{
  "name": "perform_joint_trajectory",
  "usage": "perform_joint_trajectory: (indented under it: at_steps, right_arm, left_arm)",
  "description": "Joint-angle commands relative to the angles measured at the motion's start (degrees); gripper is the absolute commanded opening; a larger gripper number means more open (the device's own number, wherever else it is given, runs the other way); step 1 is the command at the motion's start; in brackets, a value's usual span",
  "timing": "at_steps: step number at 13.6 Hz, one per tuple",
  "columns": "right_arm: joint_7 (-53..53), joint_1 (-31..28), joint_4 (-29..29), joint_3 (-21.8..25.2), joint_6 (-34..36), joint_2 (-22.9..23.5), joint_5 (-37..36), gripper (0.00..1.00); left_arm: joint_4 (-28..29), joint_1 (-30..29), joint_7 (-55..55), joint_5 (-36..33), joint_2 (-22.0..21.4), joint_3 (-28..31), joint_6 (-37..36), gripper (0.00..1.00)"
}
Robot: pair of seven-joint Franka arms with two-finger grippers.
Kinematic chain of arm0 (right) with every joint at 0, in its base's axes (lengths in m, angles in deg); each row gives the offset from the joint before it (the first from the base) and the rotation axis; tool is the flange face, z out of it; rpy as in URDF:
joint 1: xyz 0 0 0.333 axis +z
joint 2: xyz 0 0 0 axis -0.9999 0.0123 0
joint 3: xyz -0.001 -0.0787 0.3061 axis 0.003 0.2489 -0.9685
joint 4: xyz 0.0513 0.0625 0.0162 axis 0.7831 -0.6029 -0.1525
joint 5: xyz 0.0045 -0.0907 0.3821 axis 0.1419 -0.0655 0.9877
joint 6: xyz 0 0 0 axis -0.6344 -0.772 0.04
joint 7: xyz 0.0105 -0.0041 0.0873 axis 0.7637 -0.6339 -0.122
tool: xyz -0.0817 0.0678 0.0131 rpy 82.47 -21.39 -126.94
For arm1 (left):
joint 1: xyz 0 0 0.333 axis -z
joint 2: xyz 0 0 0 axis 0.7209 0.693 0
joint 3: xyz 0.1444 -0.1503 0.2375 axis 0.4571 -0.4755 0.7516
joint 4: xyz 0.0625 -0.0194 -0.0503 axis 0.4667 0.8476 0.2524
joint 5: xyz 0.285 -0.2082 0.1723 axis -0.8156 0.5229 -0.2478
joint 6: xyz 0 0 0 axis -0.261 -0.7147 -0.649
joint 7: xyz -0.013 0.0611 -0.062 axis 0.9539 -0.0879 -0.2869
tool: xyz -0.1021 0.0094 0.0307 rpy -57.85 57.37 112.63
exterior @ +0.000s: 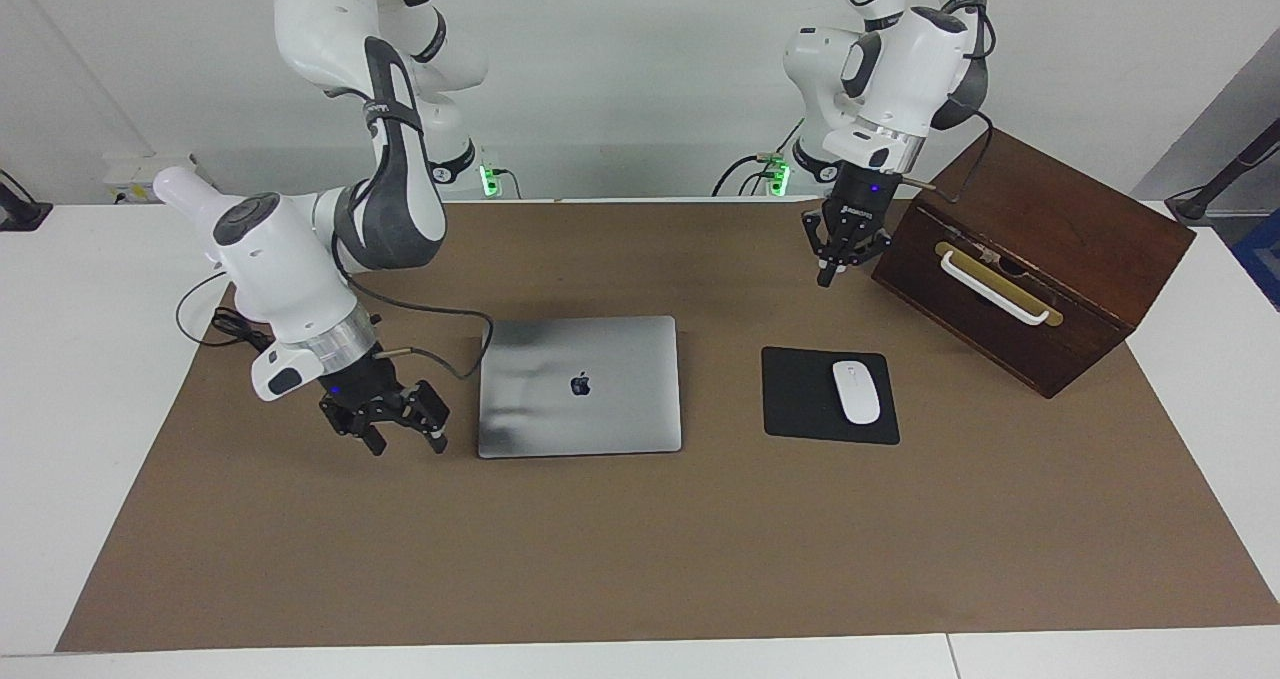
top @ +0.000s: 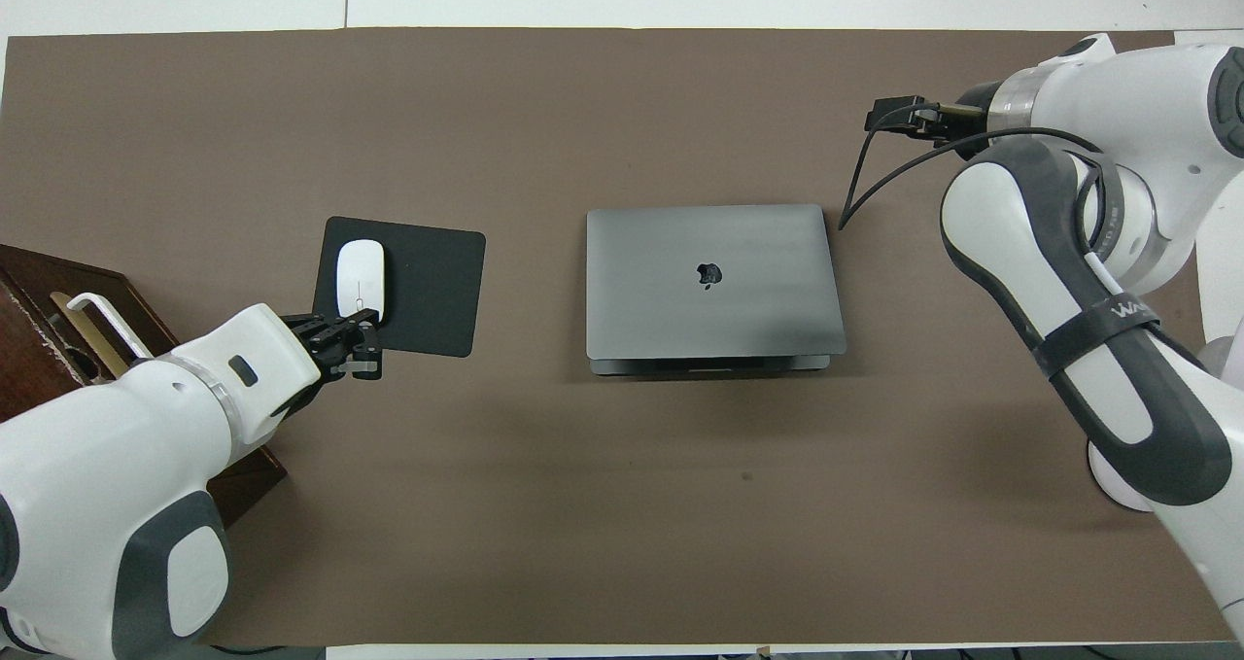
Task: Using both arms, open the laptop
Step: 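Move the left gripper and the right gripper toward the laptop's near edge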
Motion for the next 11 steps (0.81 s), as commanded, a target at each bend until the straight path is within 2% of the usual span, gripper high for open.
perform_joint_trajectory:
  at_steps: [1, 5, 10, 11]
  right_arm:
    - [0.7, 2.0, -12.5, -0.1, -9.4, -5.9, 4.1, 1.00]
    - [1.6, 5.8, -28.7, -0.2, -20.2, -15.3, 4.4, 1.00]
    - [1.6, 4.8, -36.1, -0.1, -20.0, -23.4, 4.9, 1.00]
    - [1.7, 4.6, -37.0, -0.1, -19.9, -24.5, 7.0, 1.00]
  left_arm:
    - [5.1, 3.6, -0.6, 1.7, -2.7, 0.8, 5.4, 0.00]
    - [7.8, 7.6, -0.6, 1.8, -2.3, 0.8, 10.7, 0.00]
    - [10.2, 11.9, -0.4, 1.8, -0.5, 0.9, 17.3, 0.00]
    - [10.2, 12.9, -0.4, 1.8, 0.3, 0.8, 18.9, 0.00]
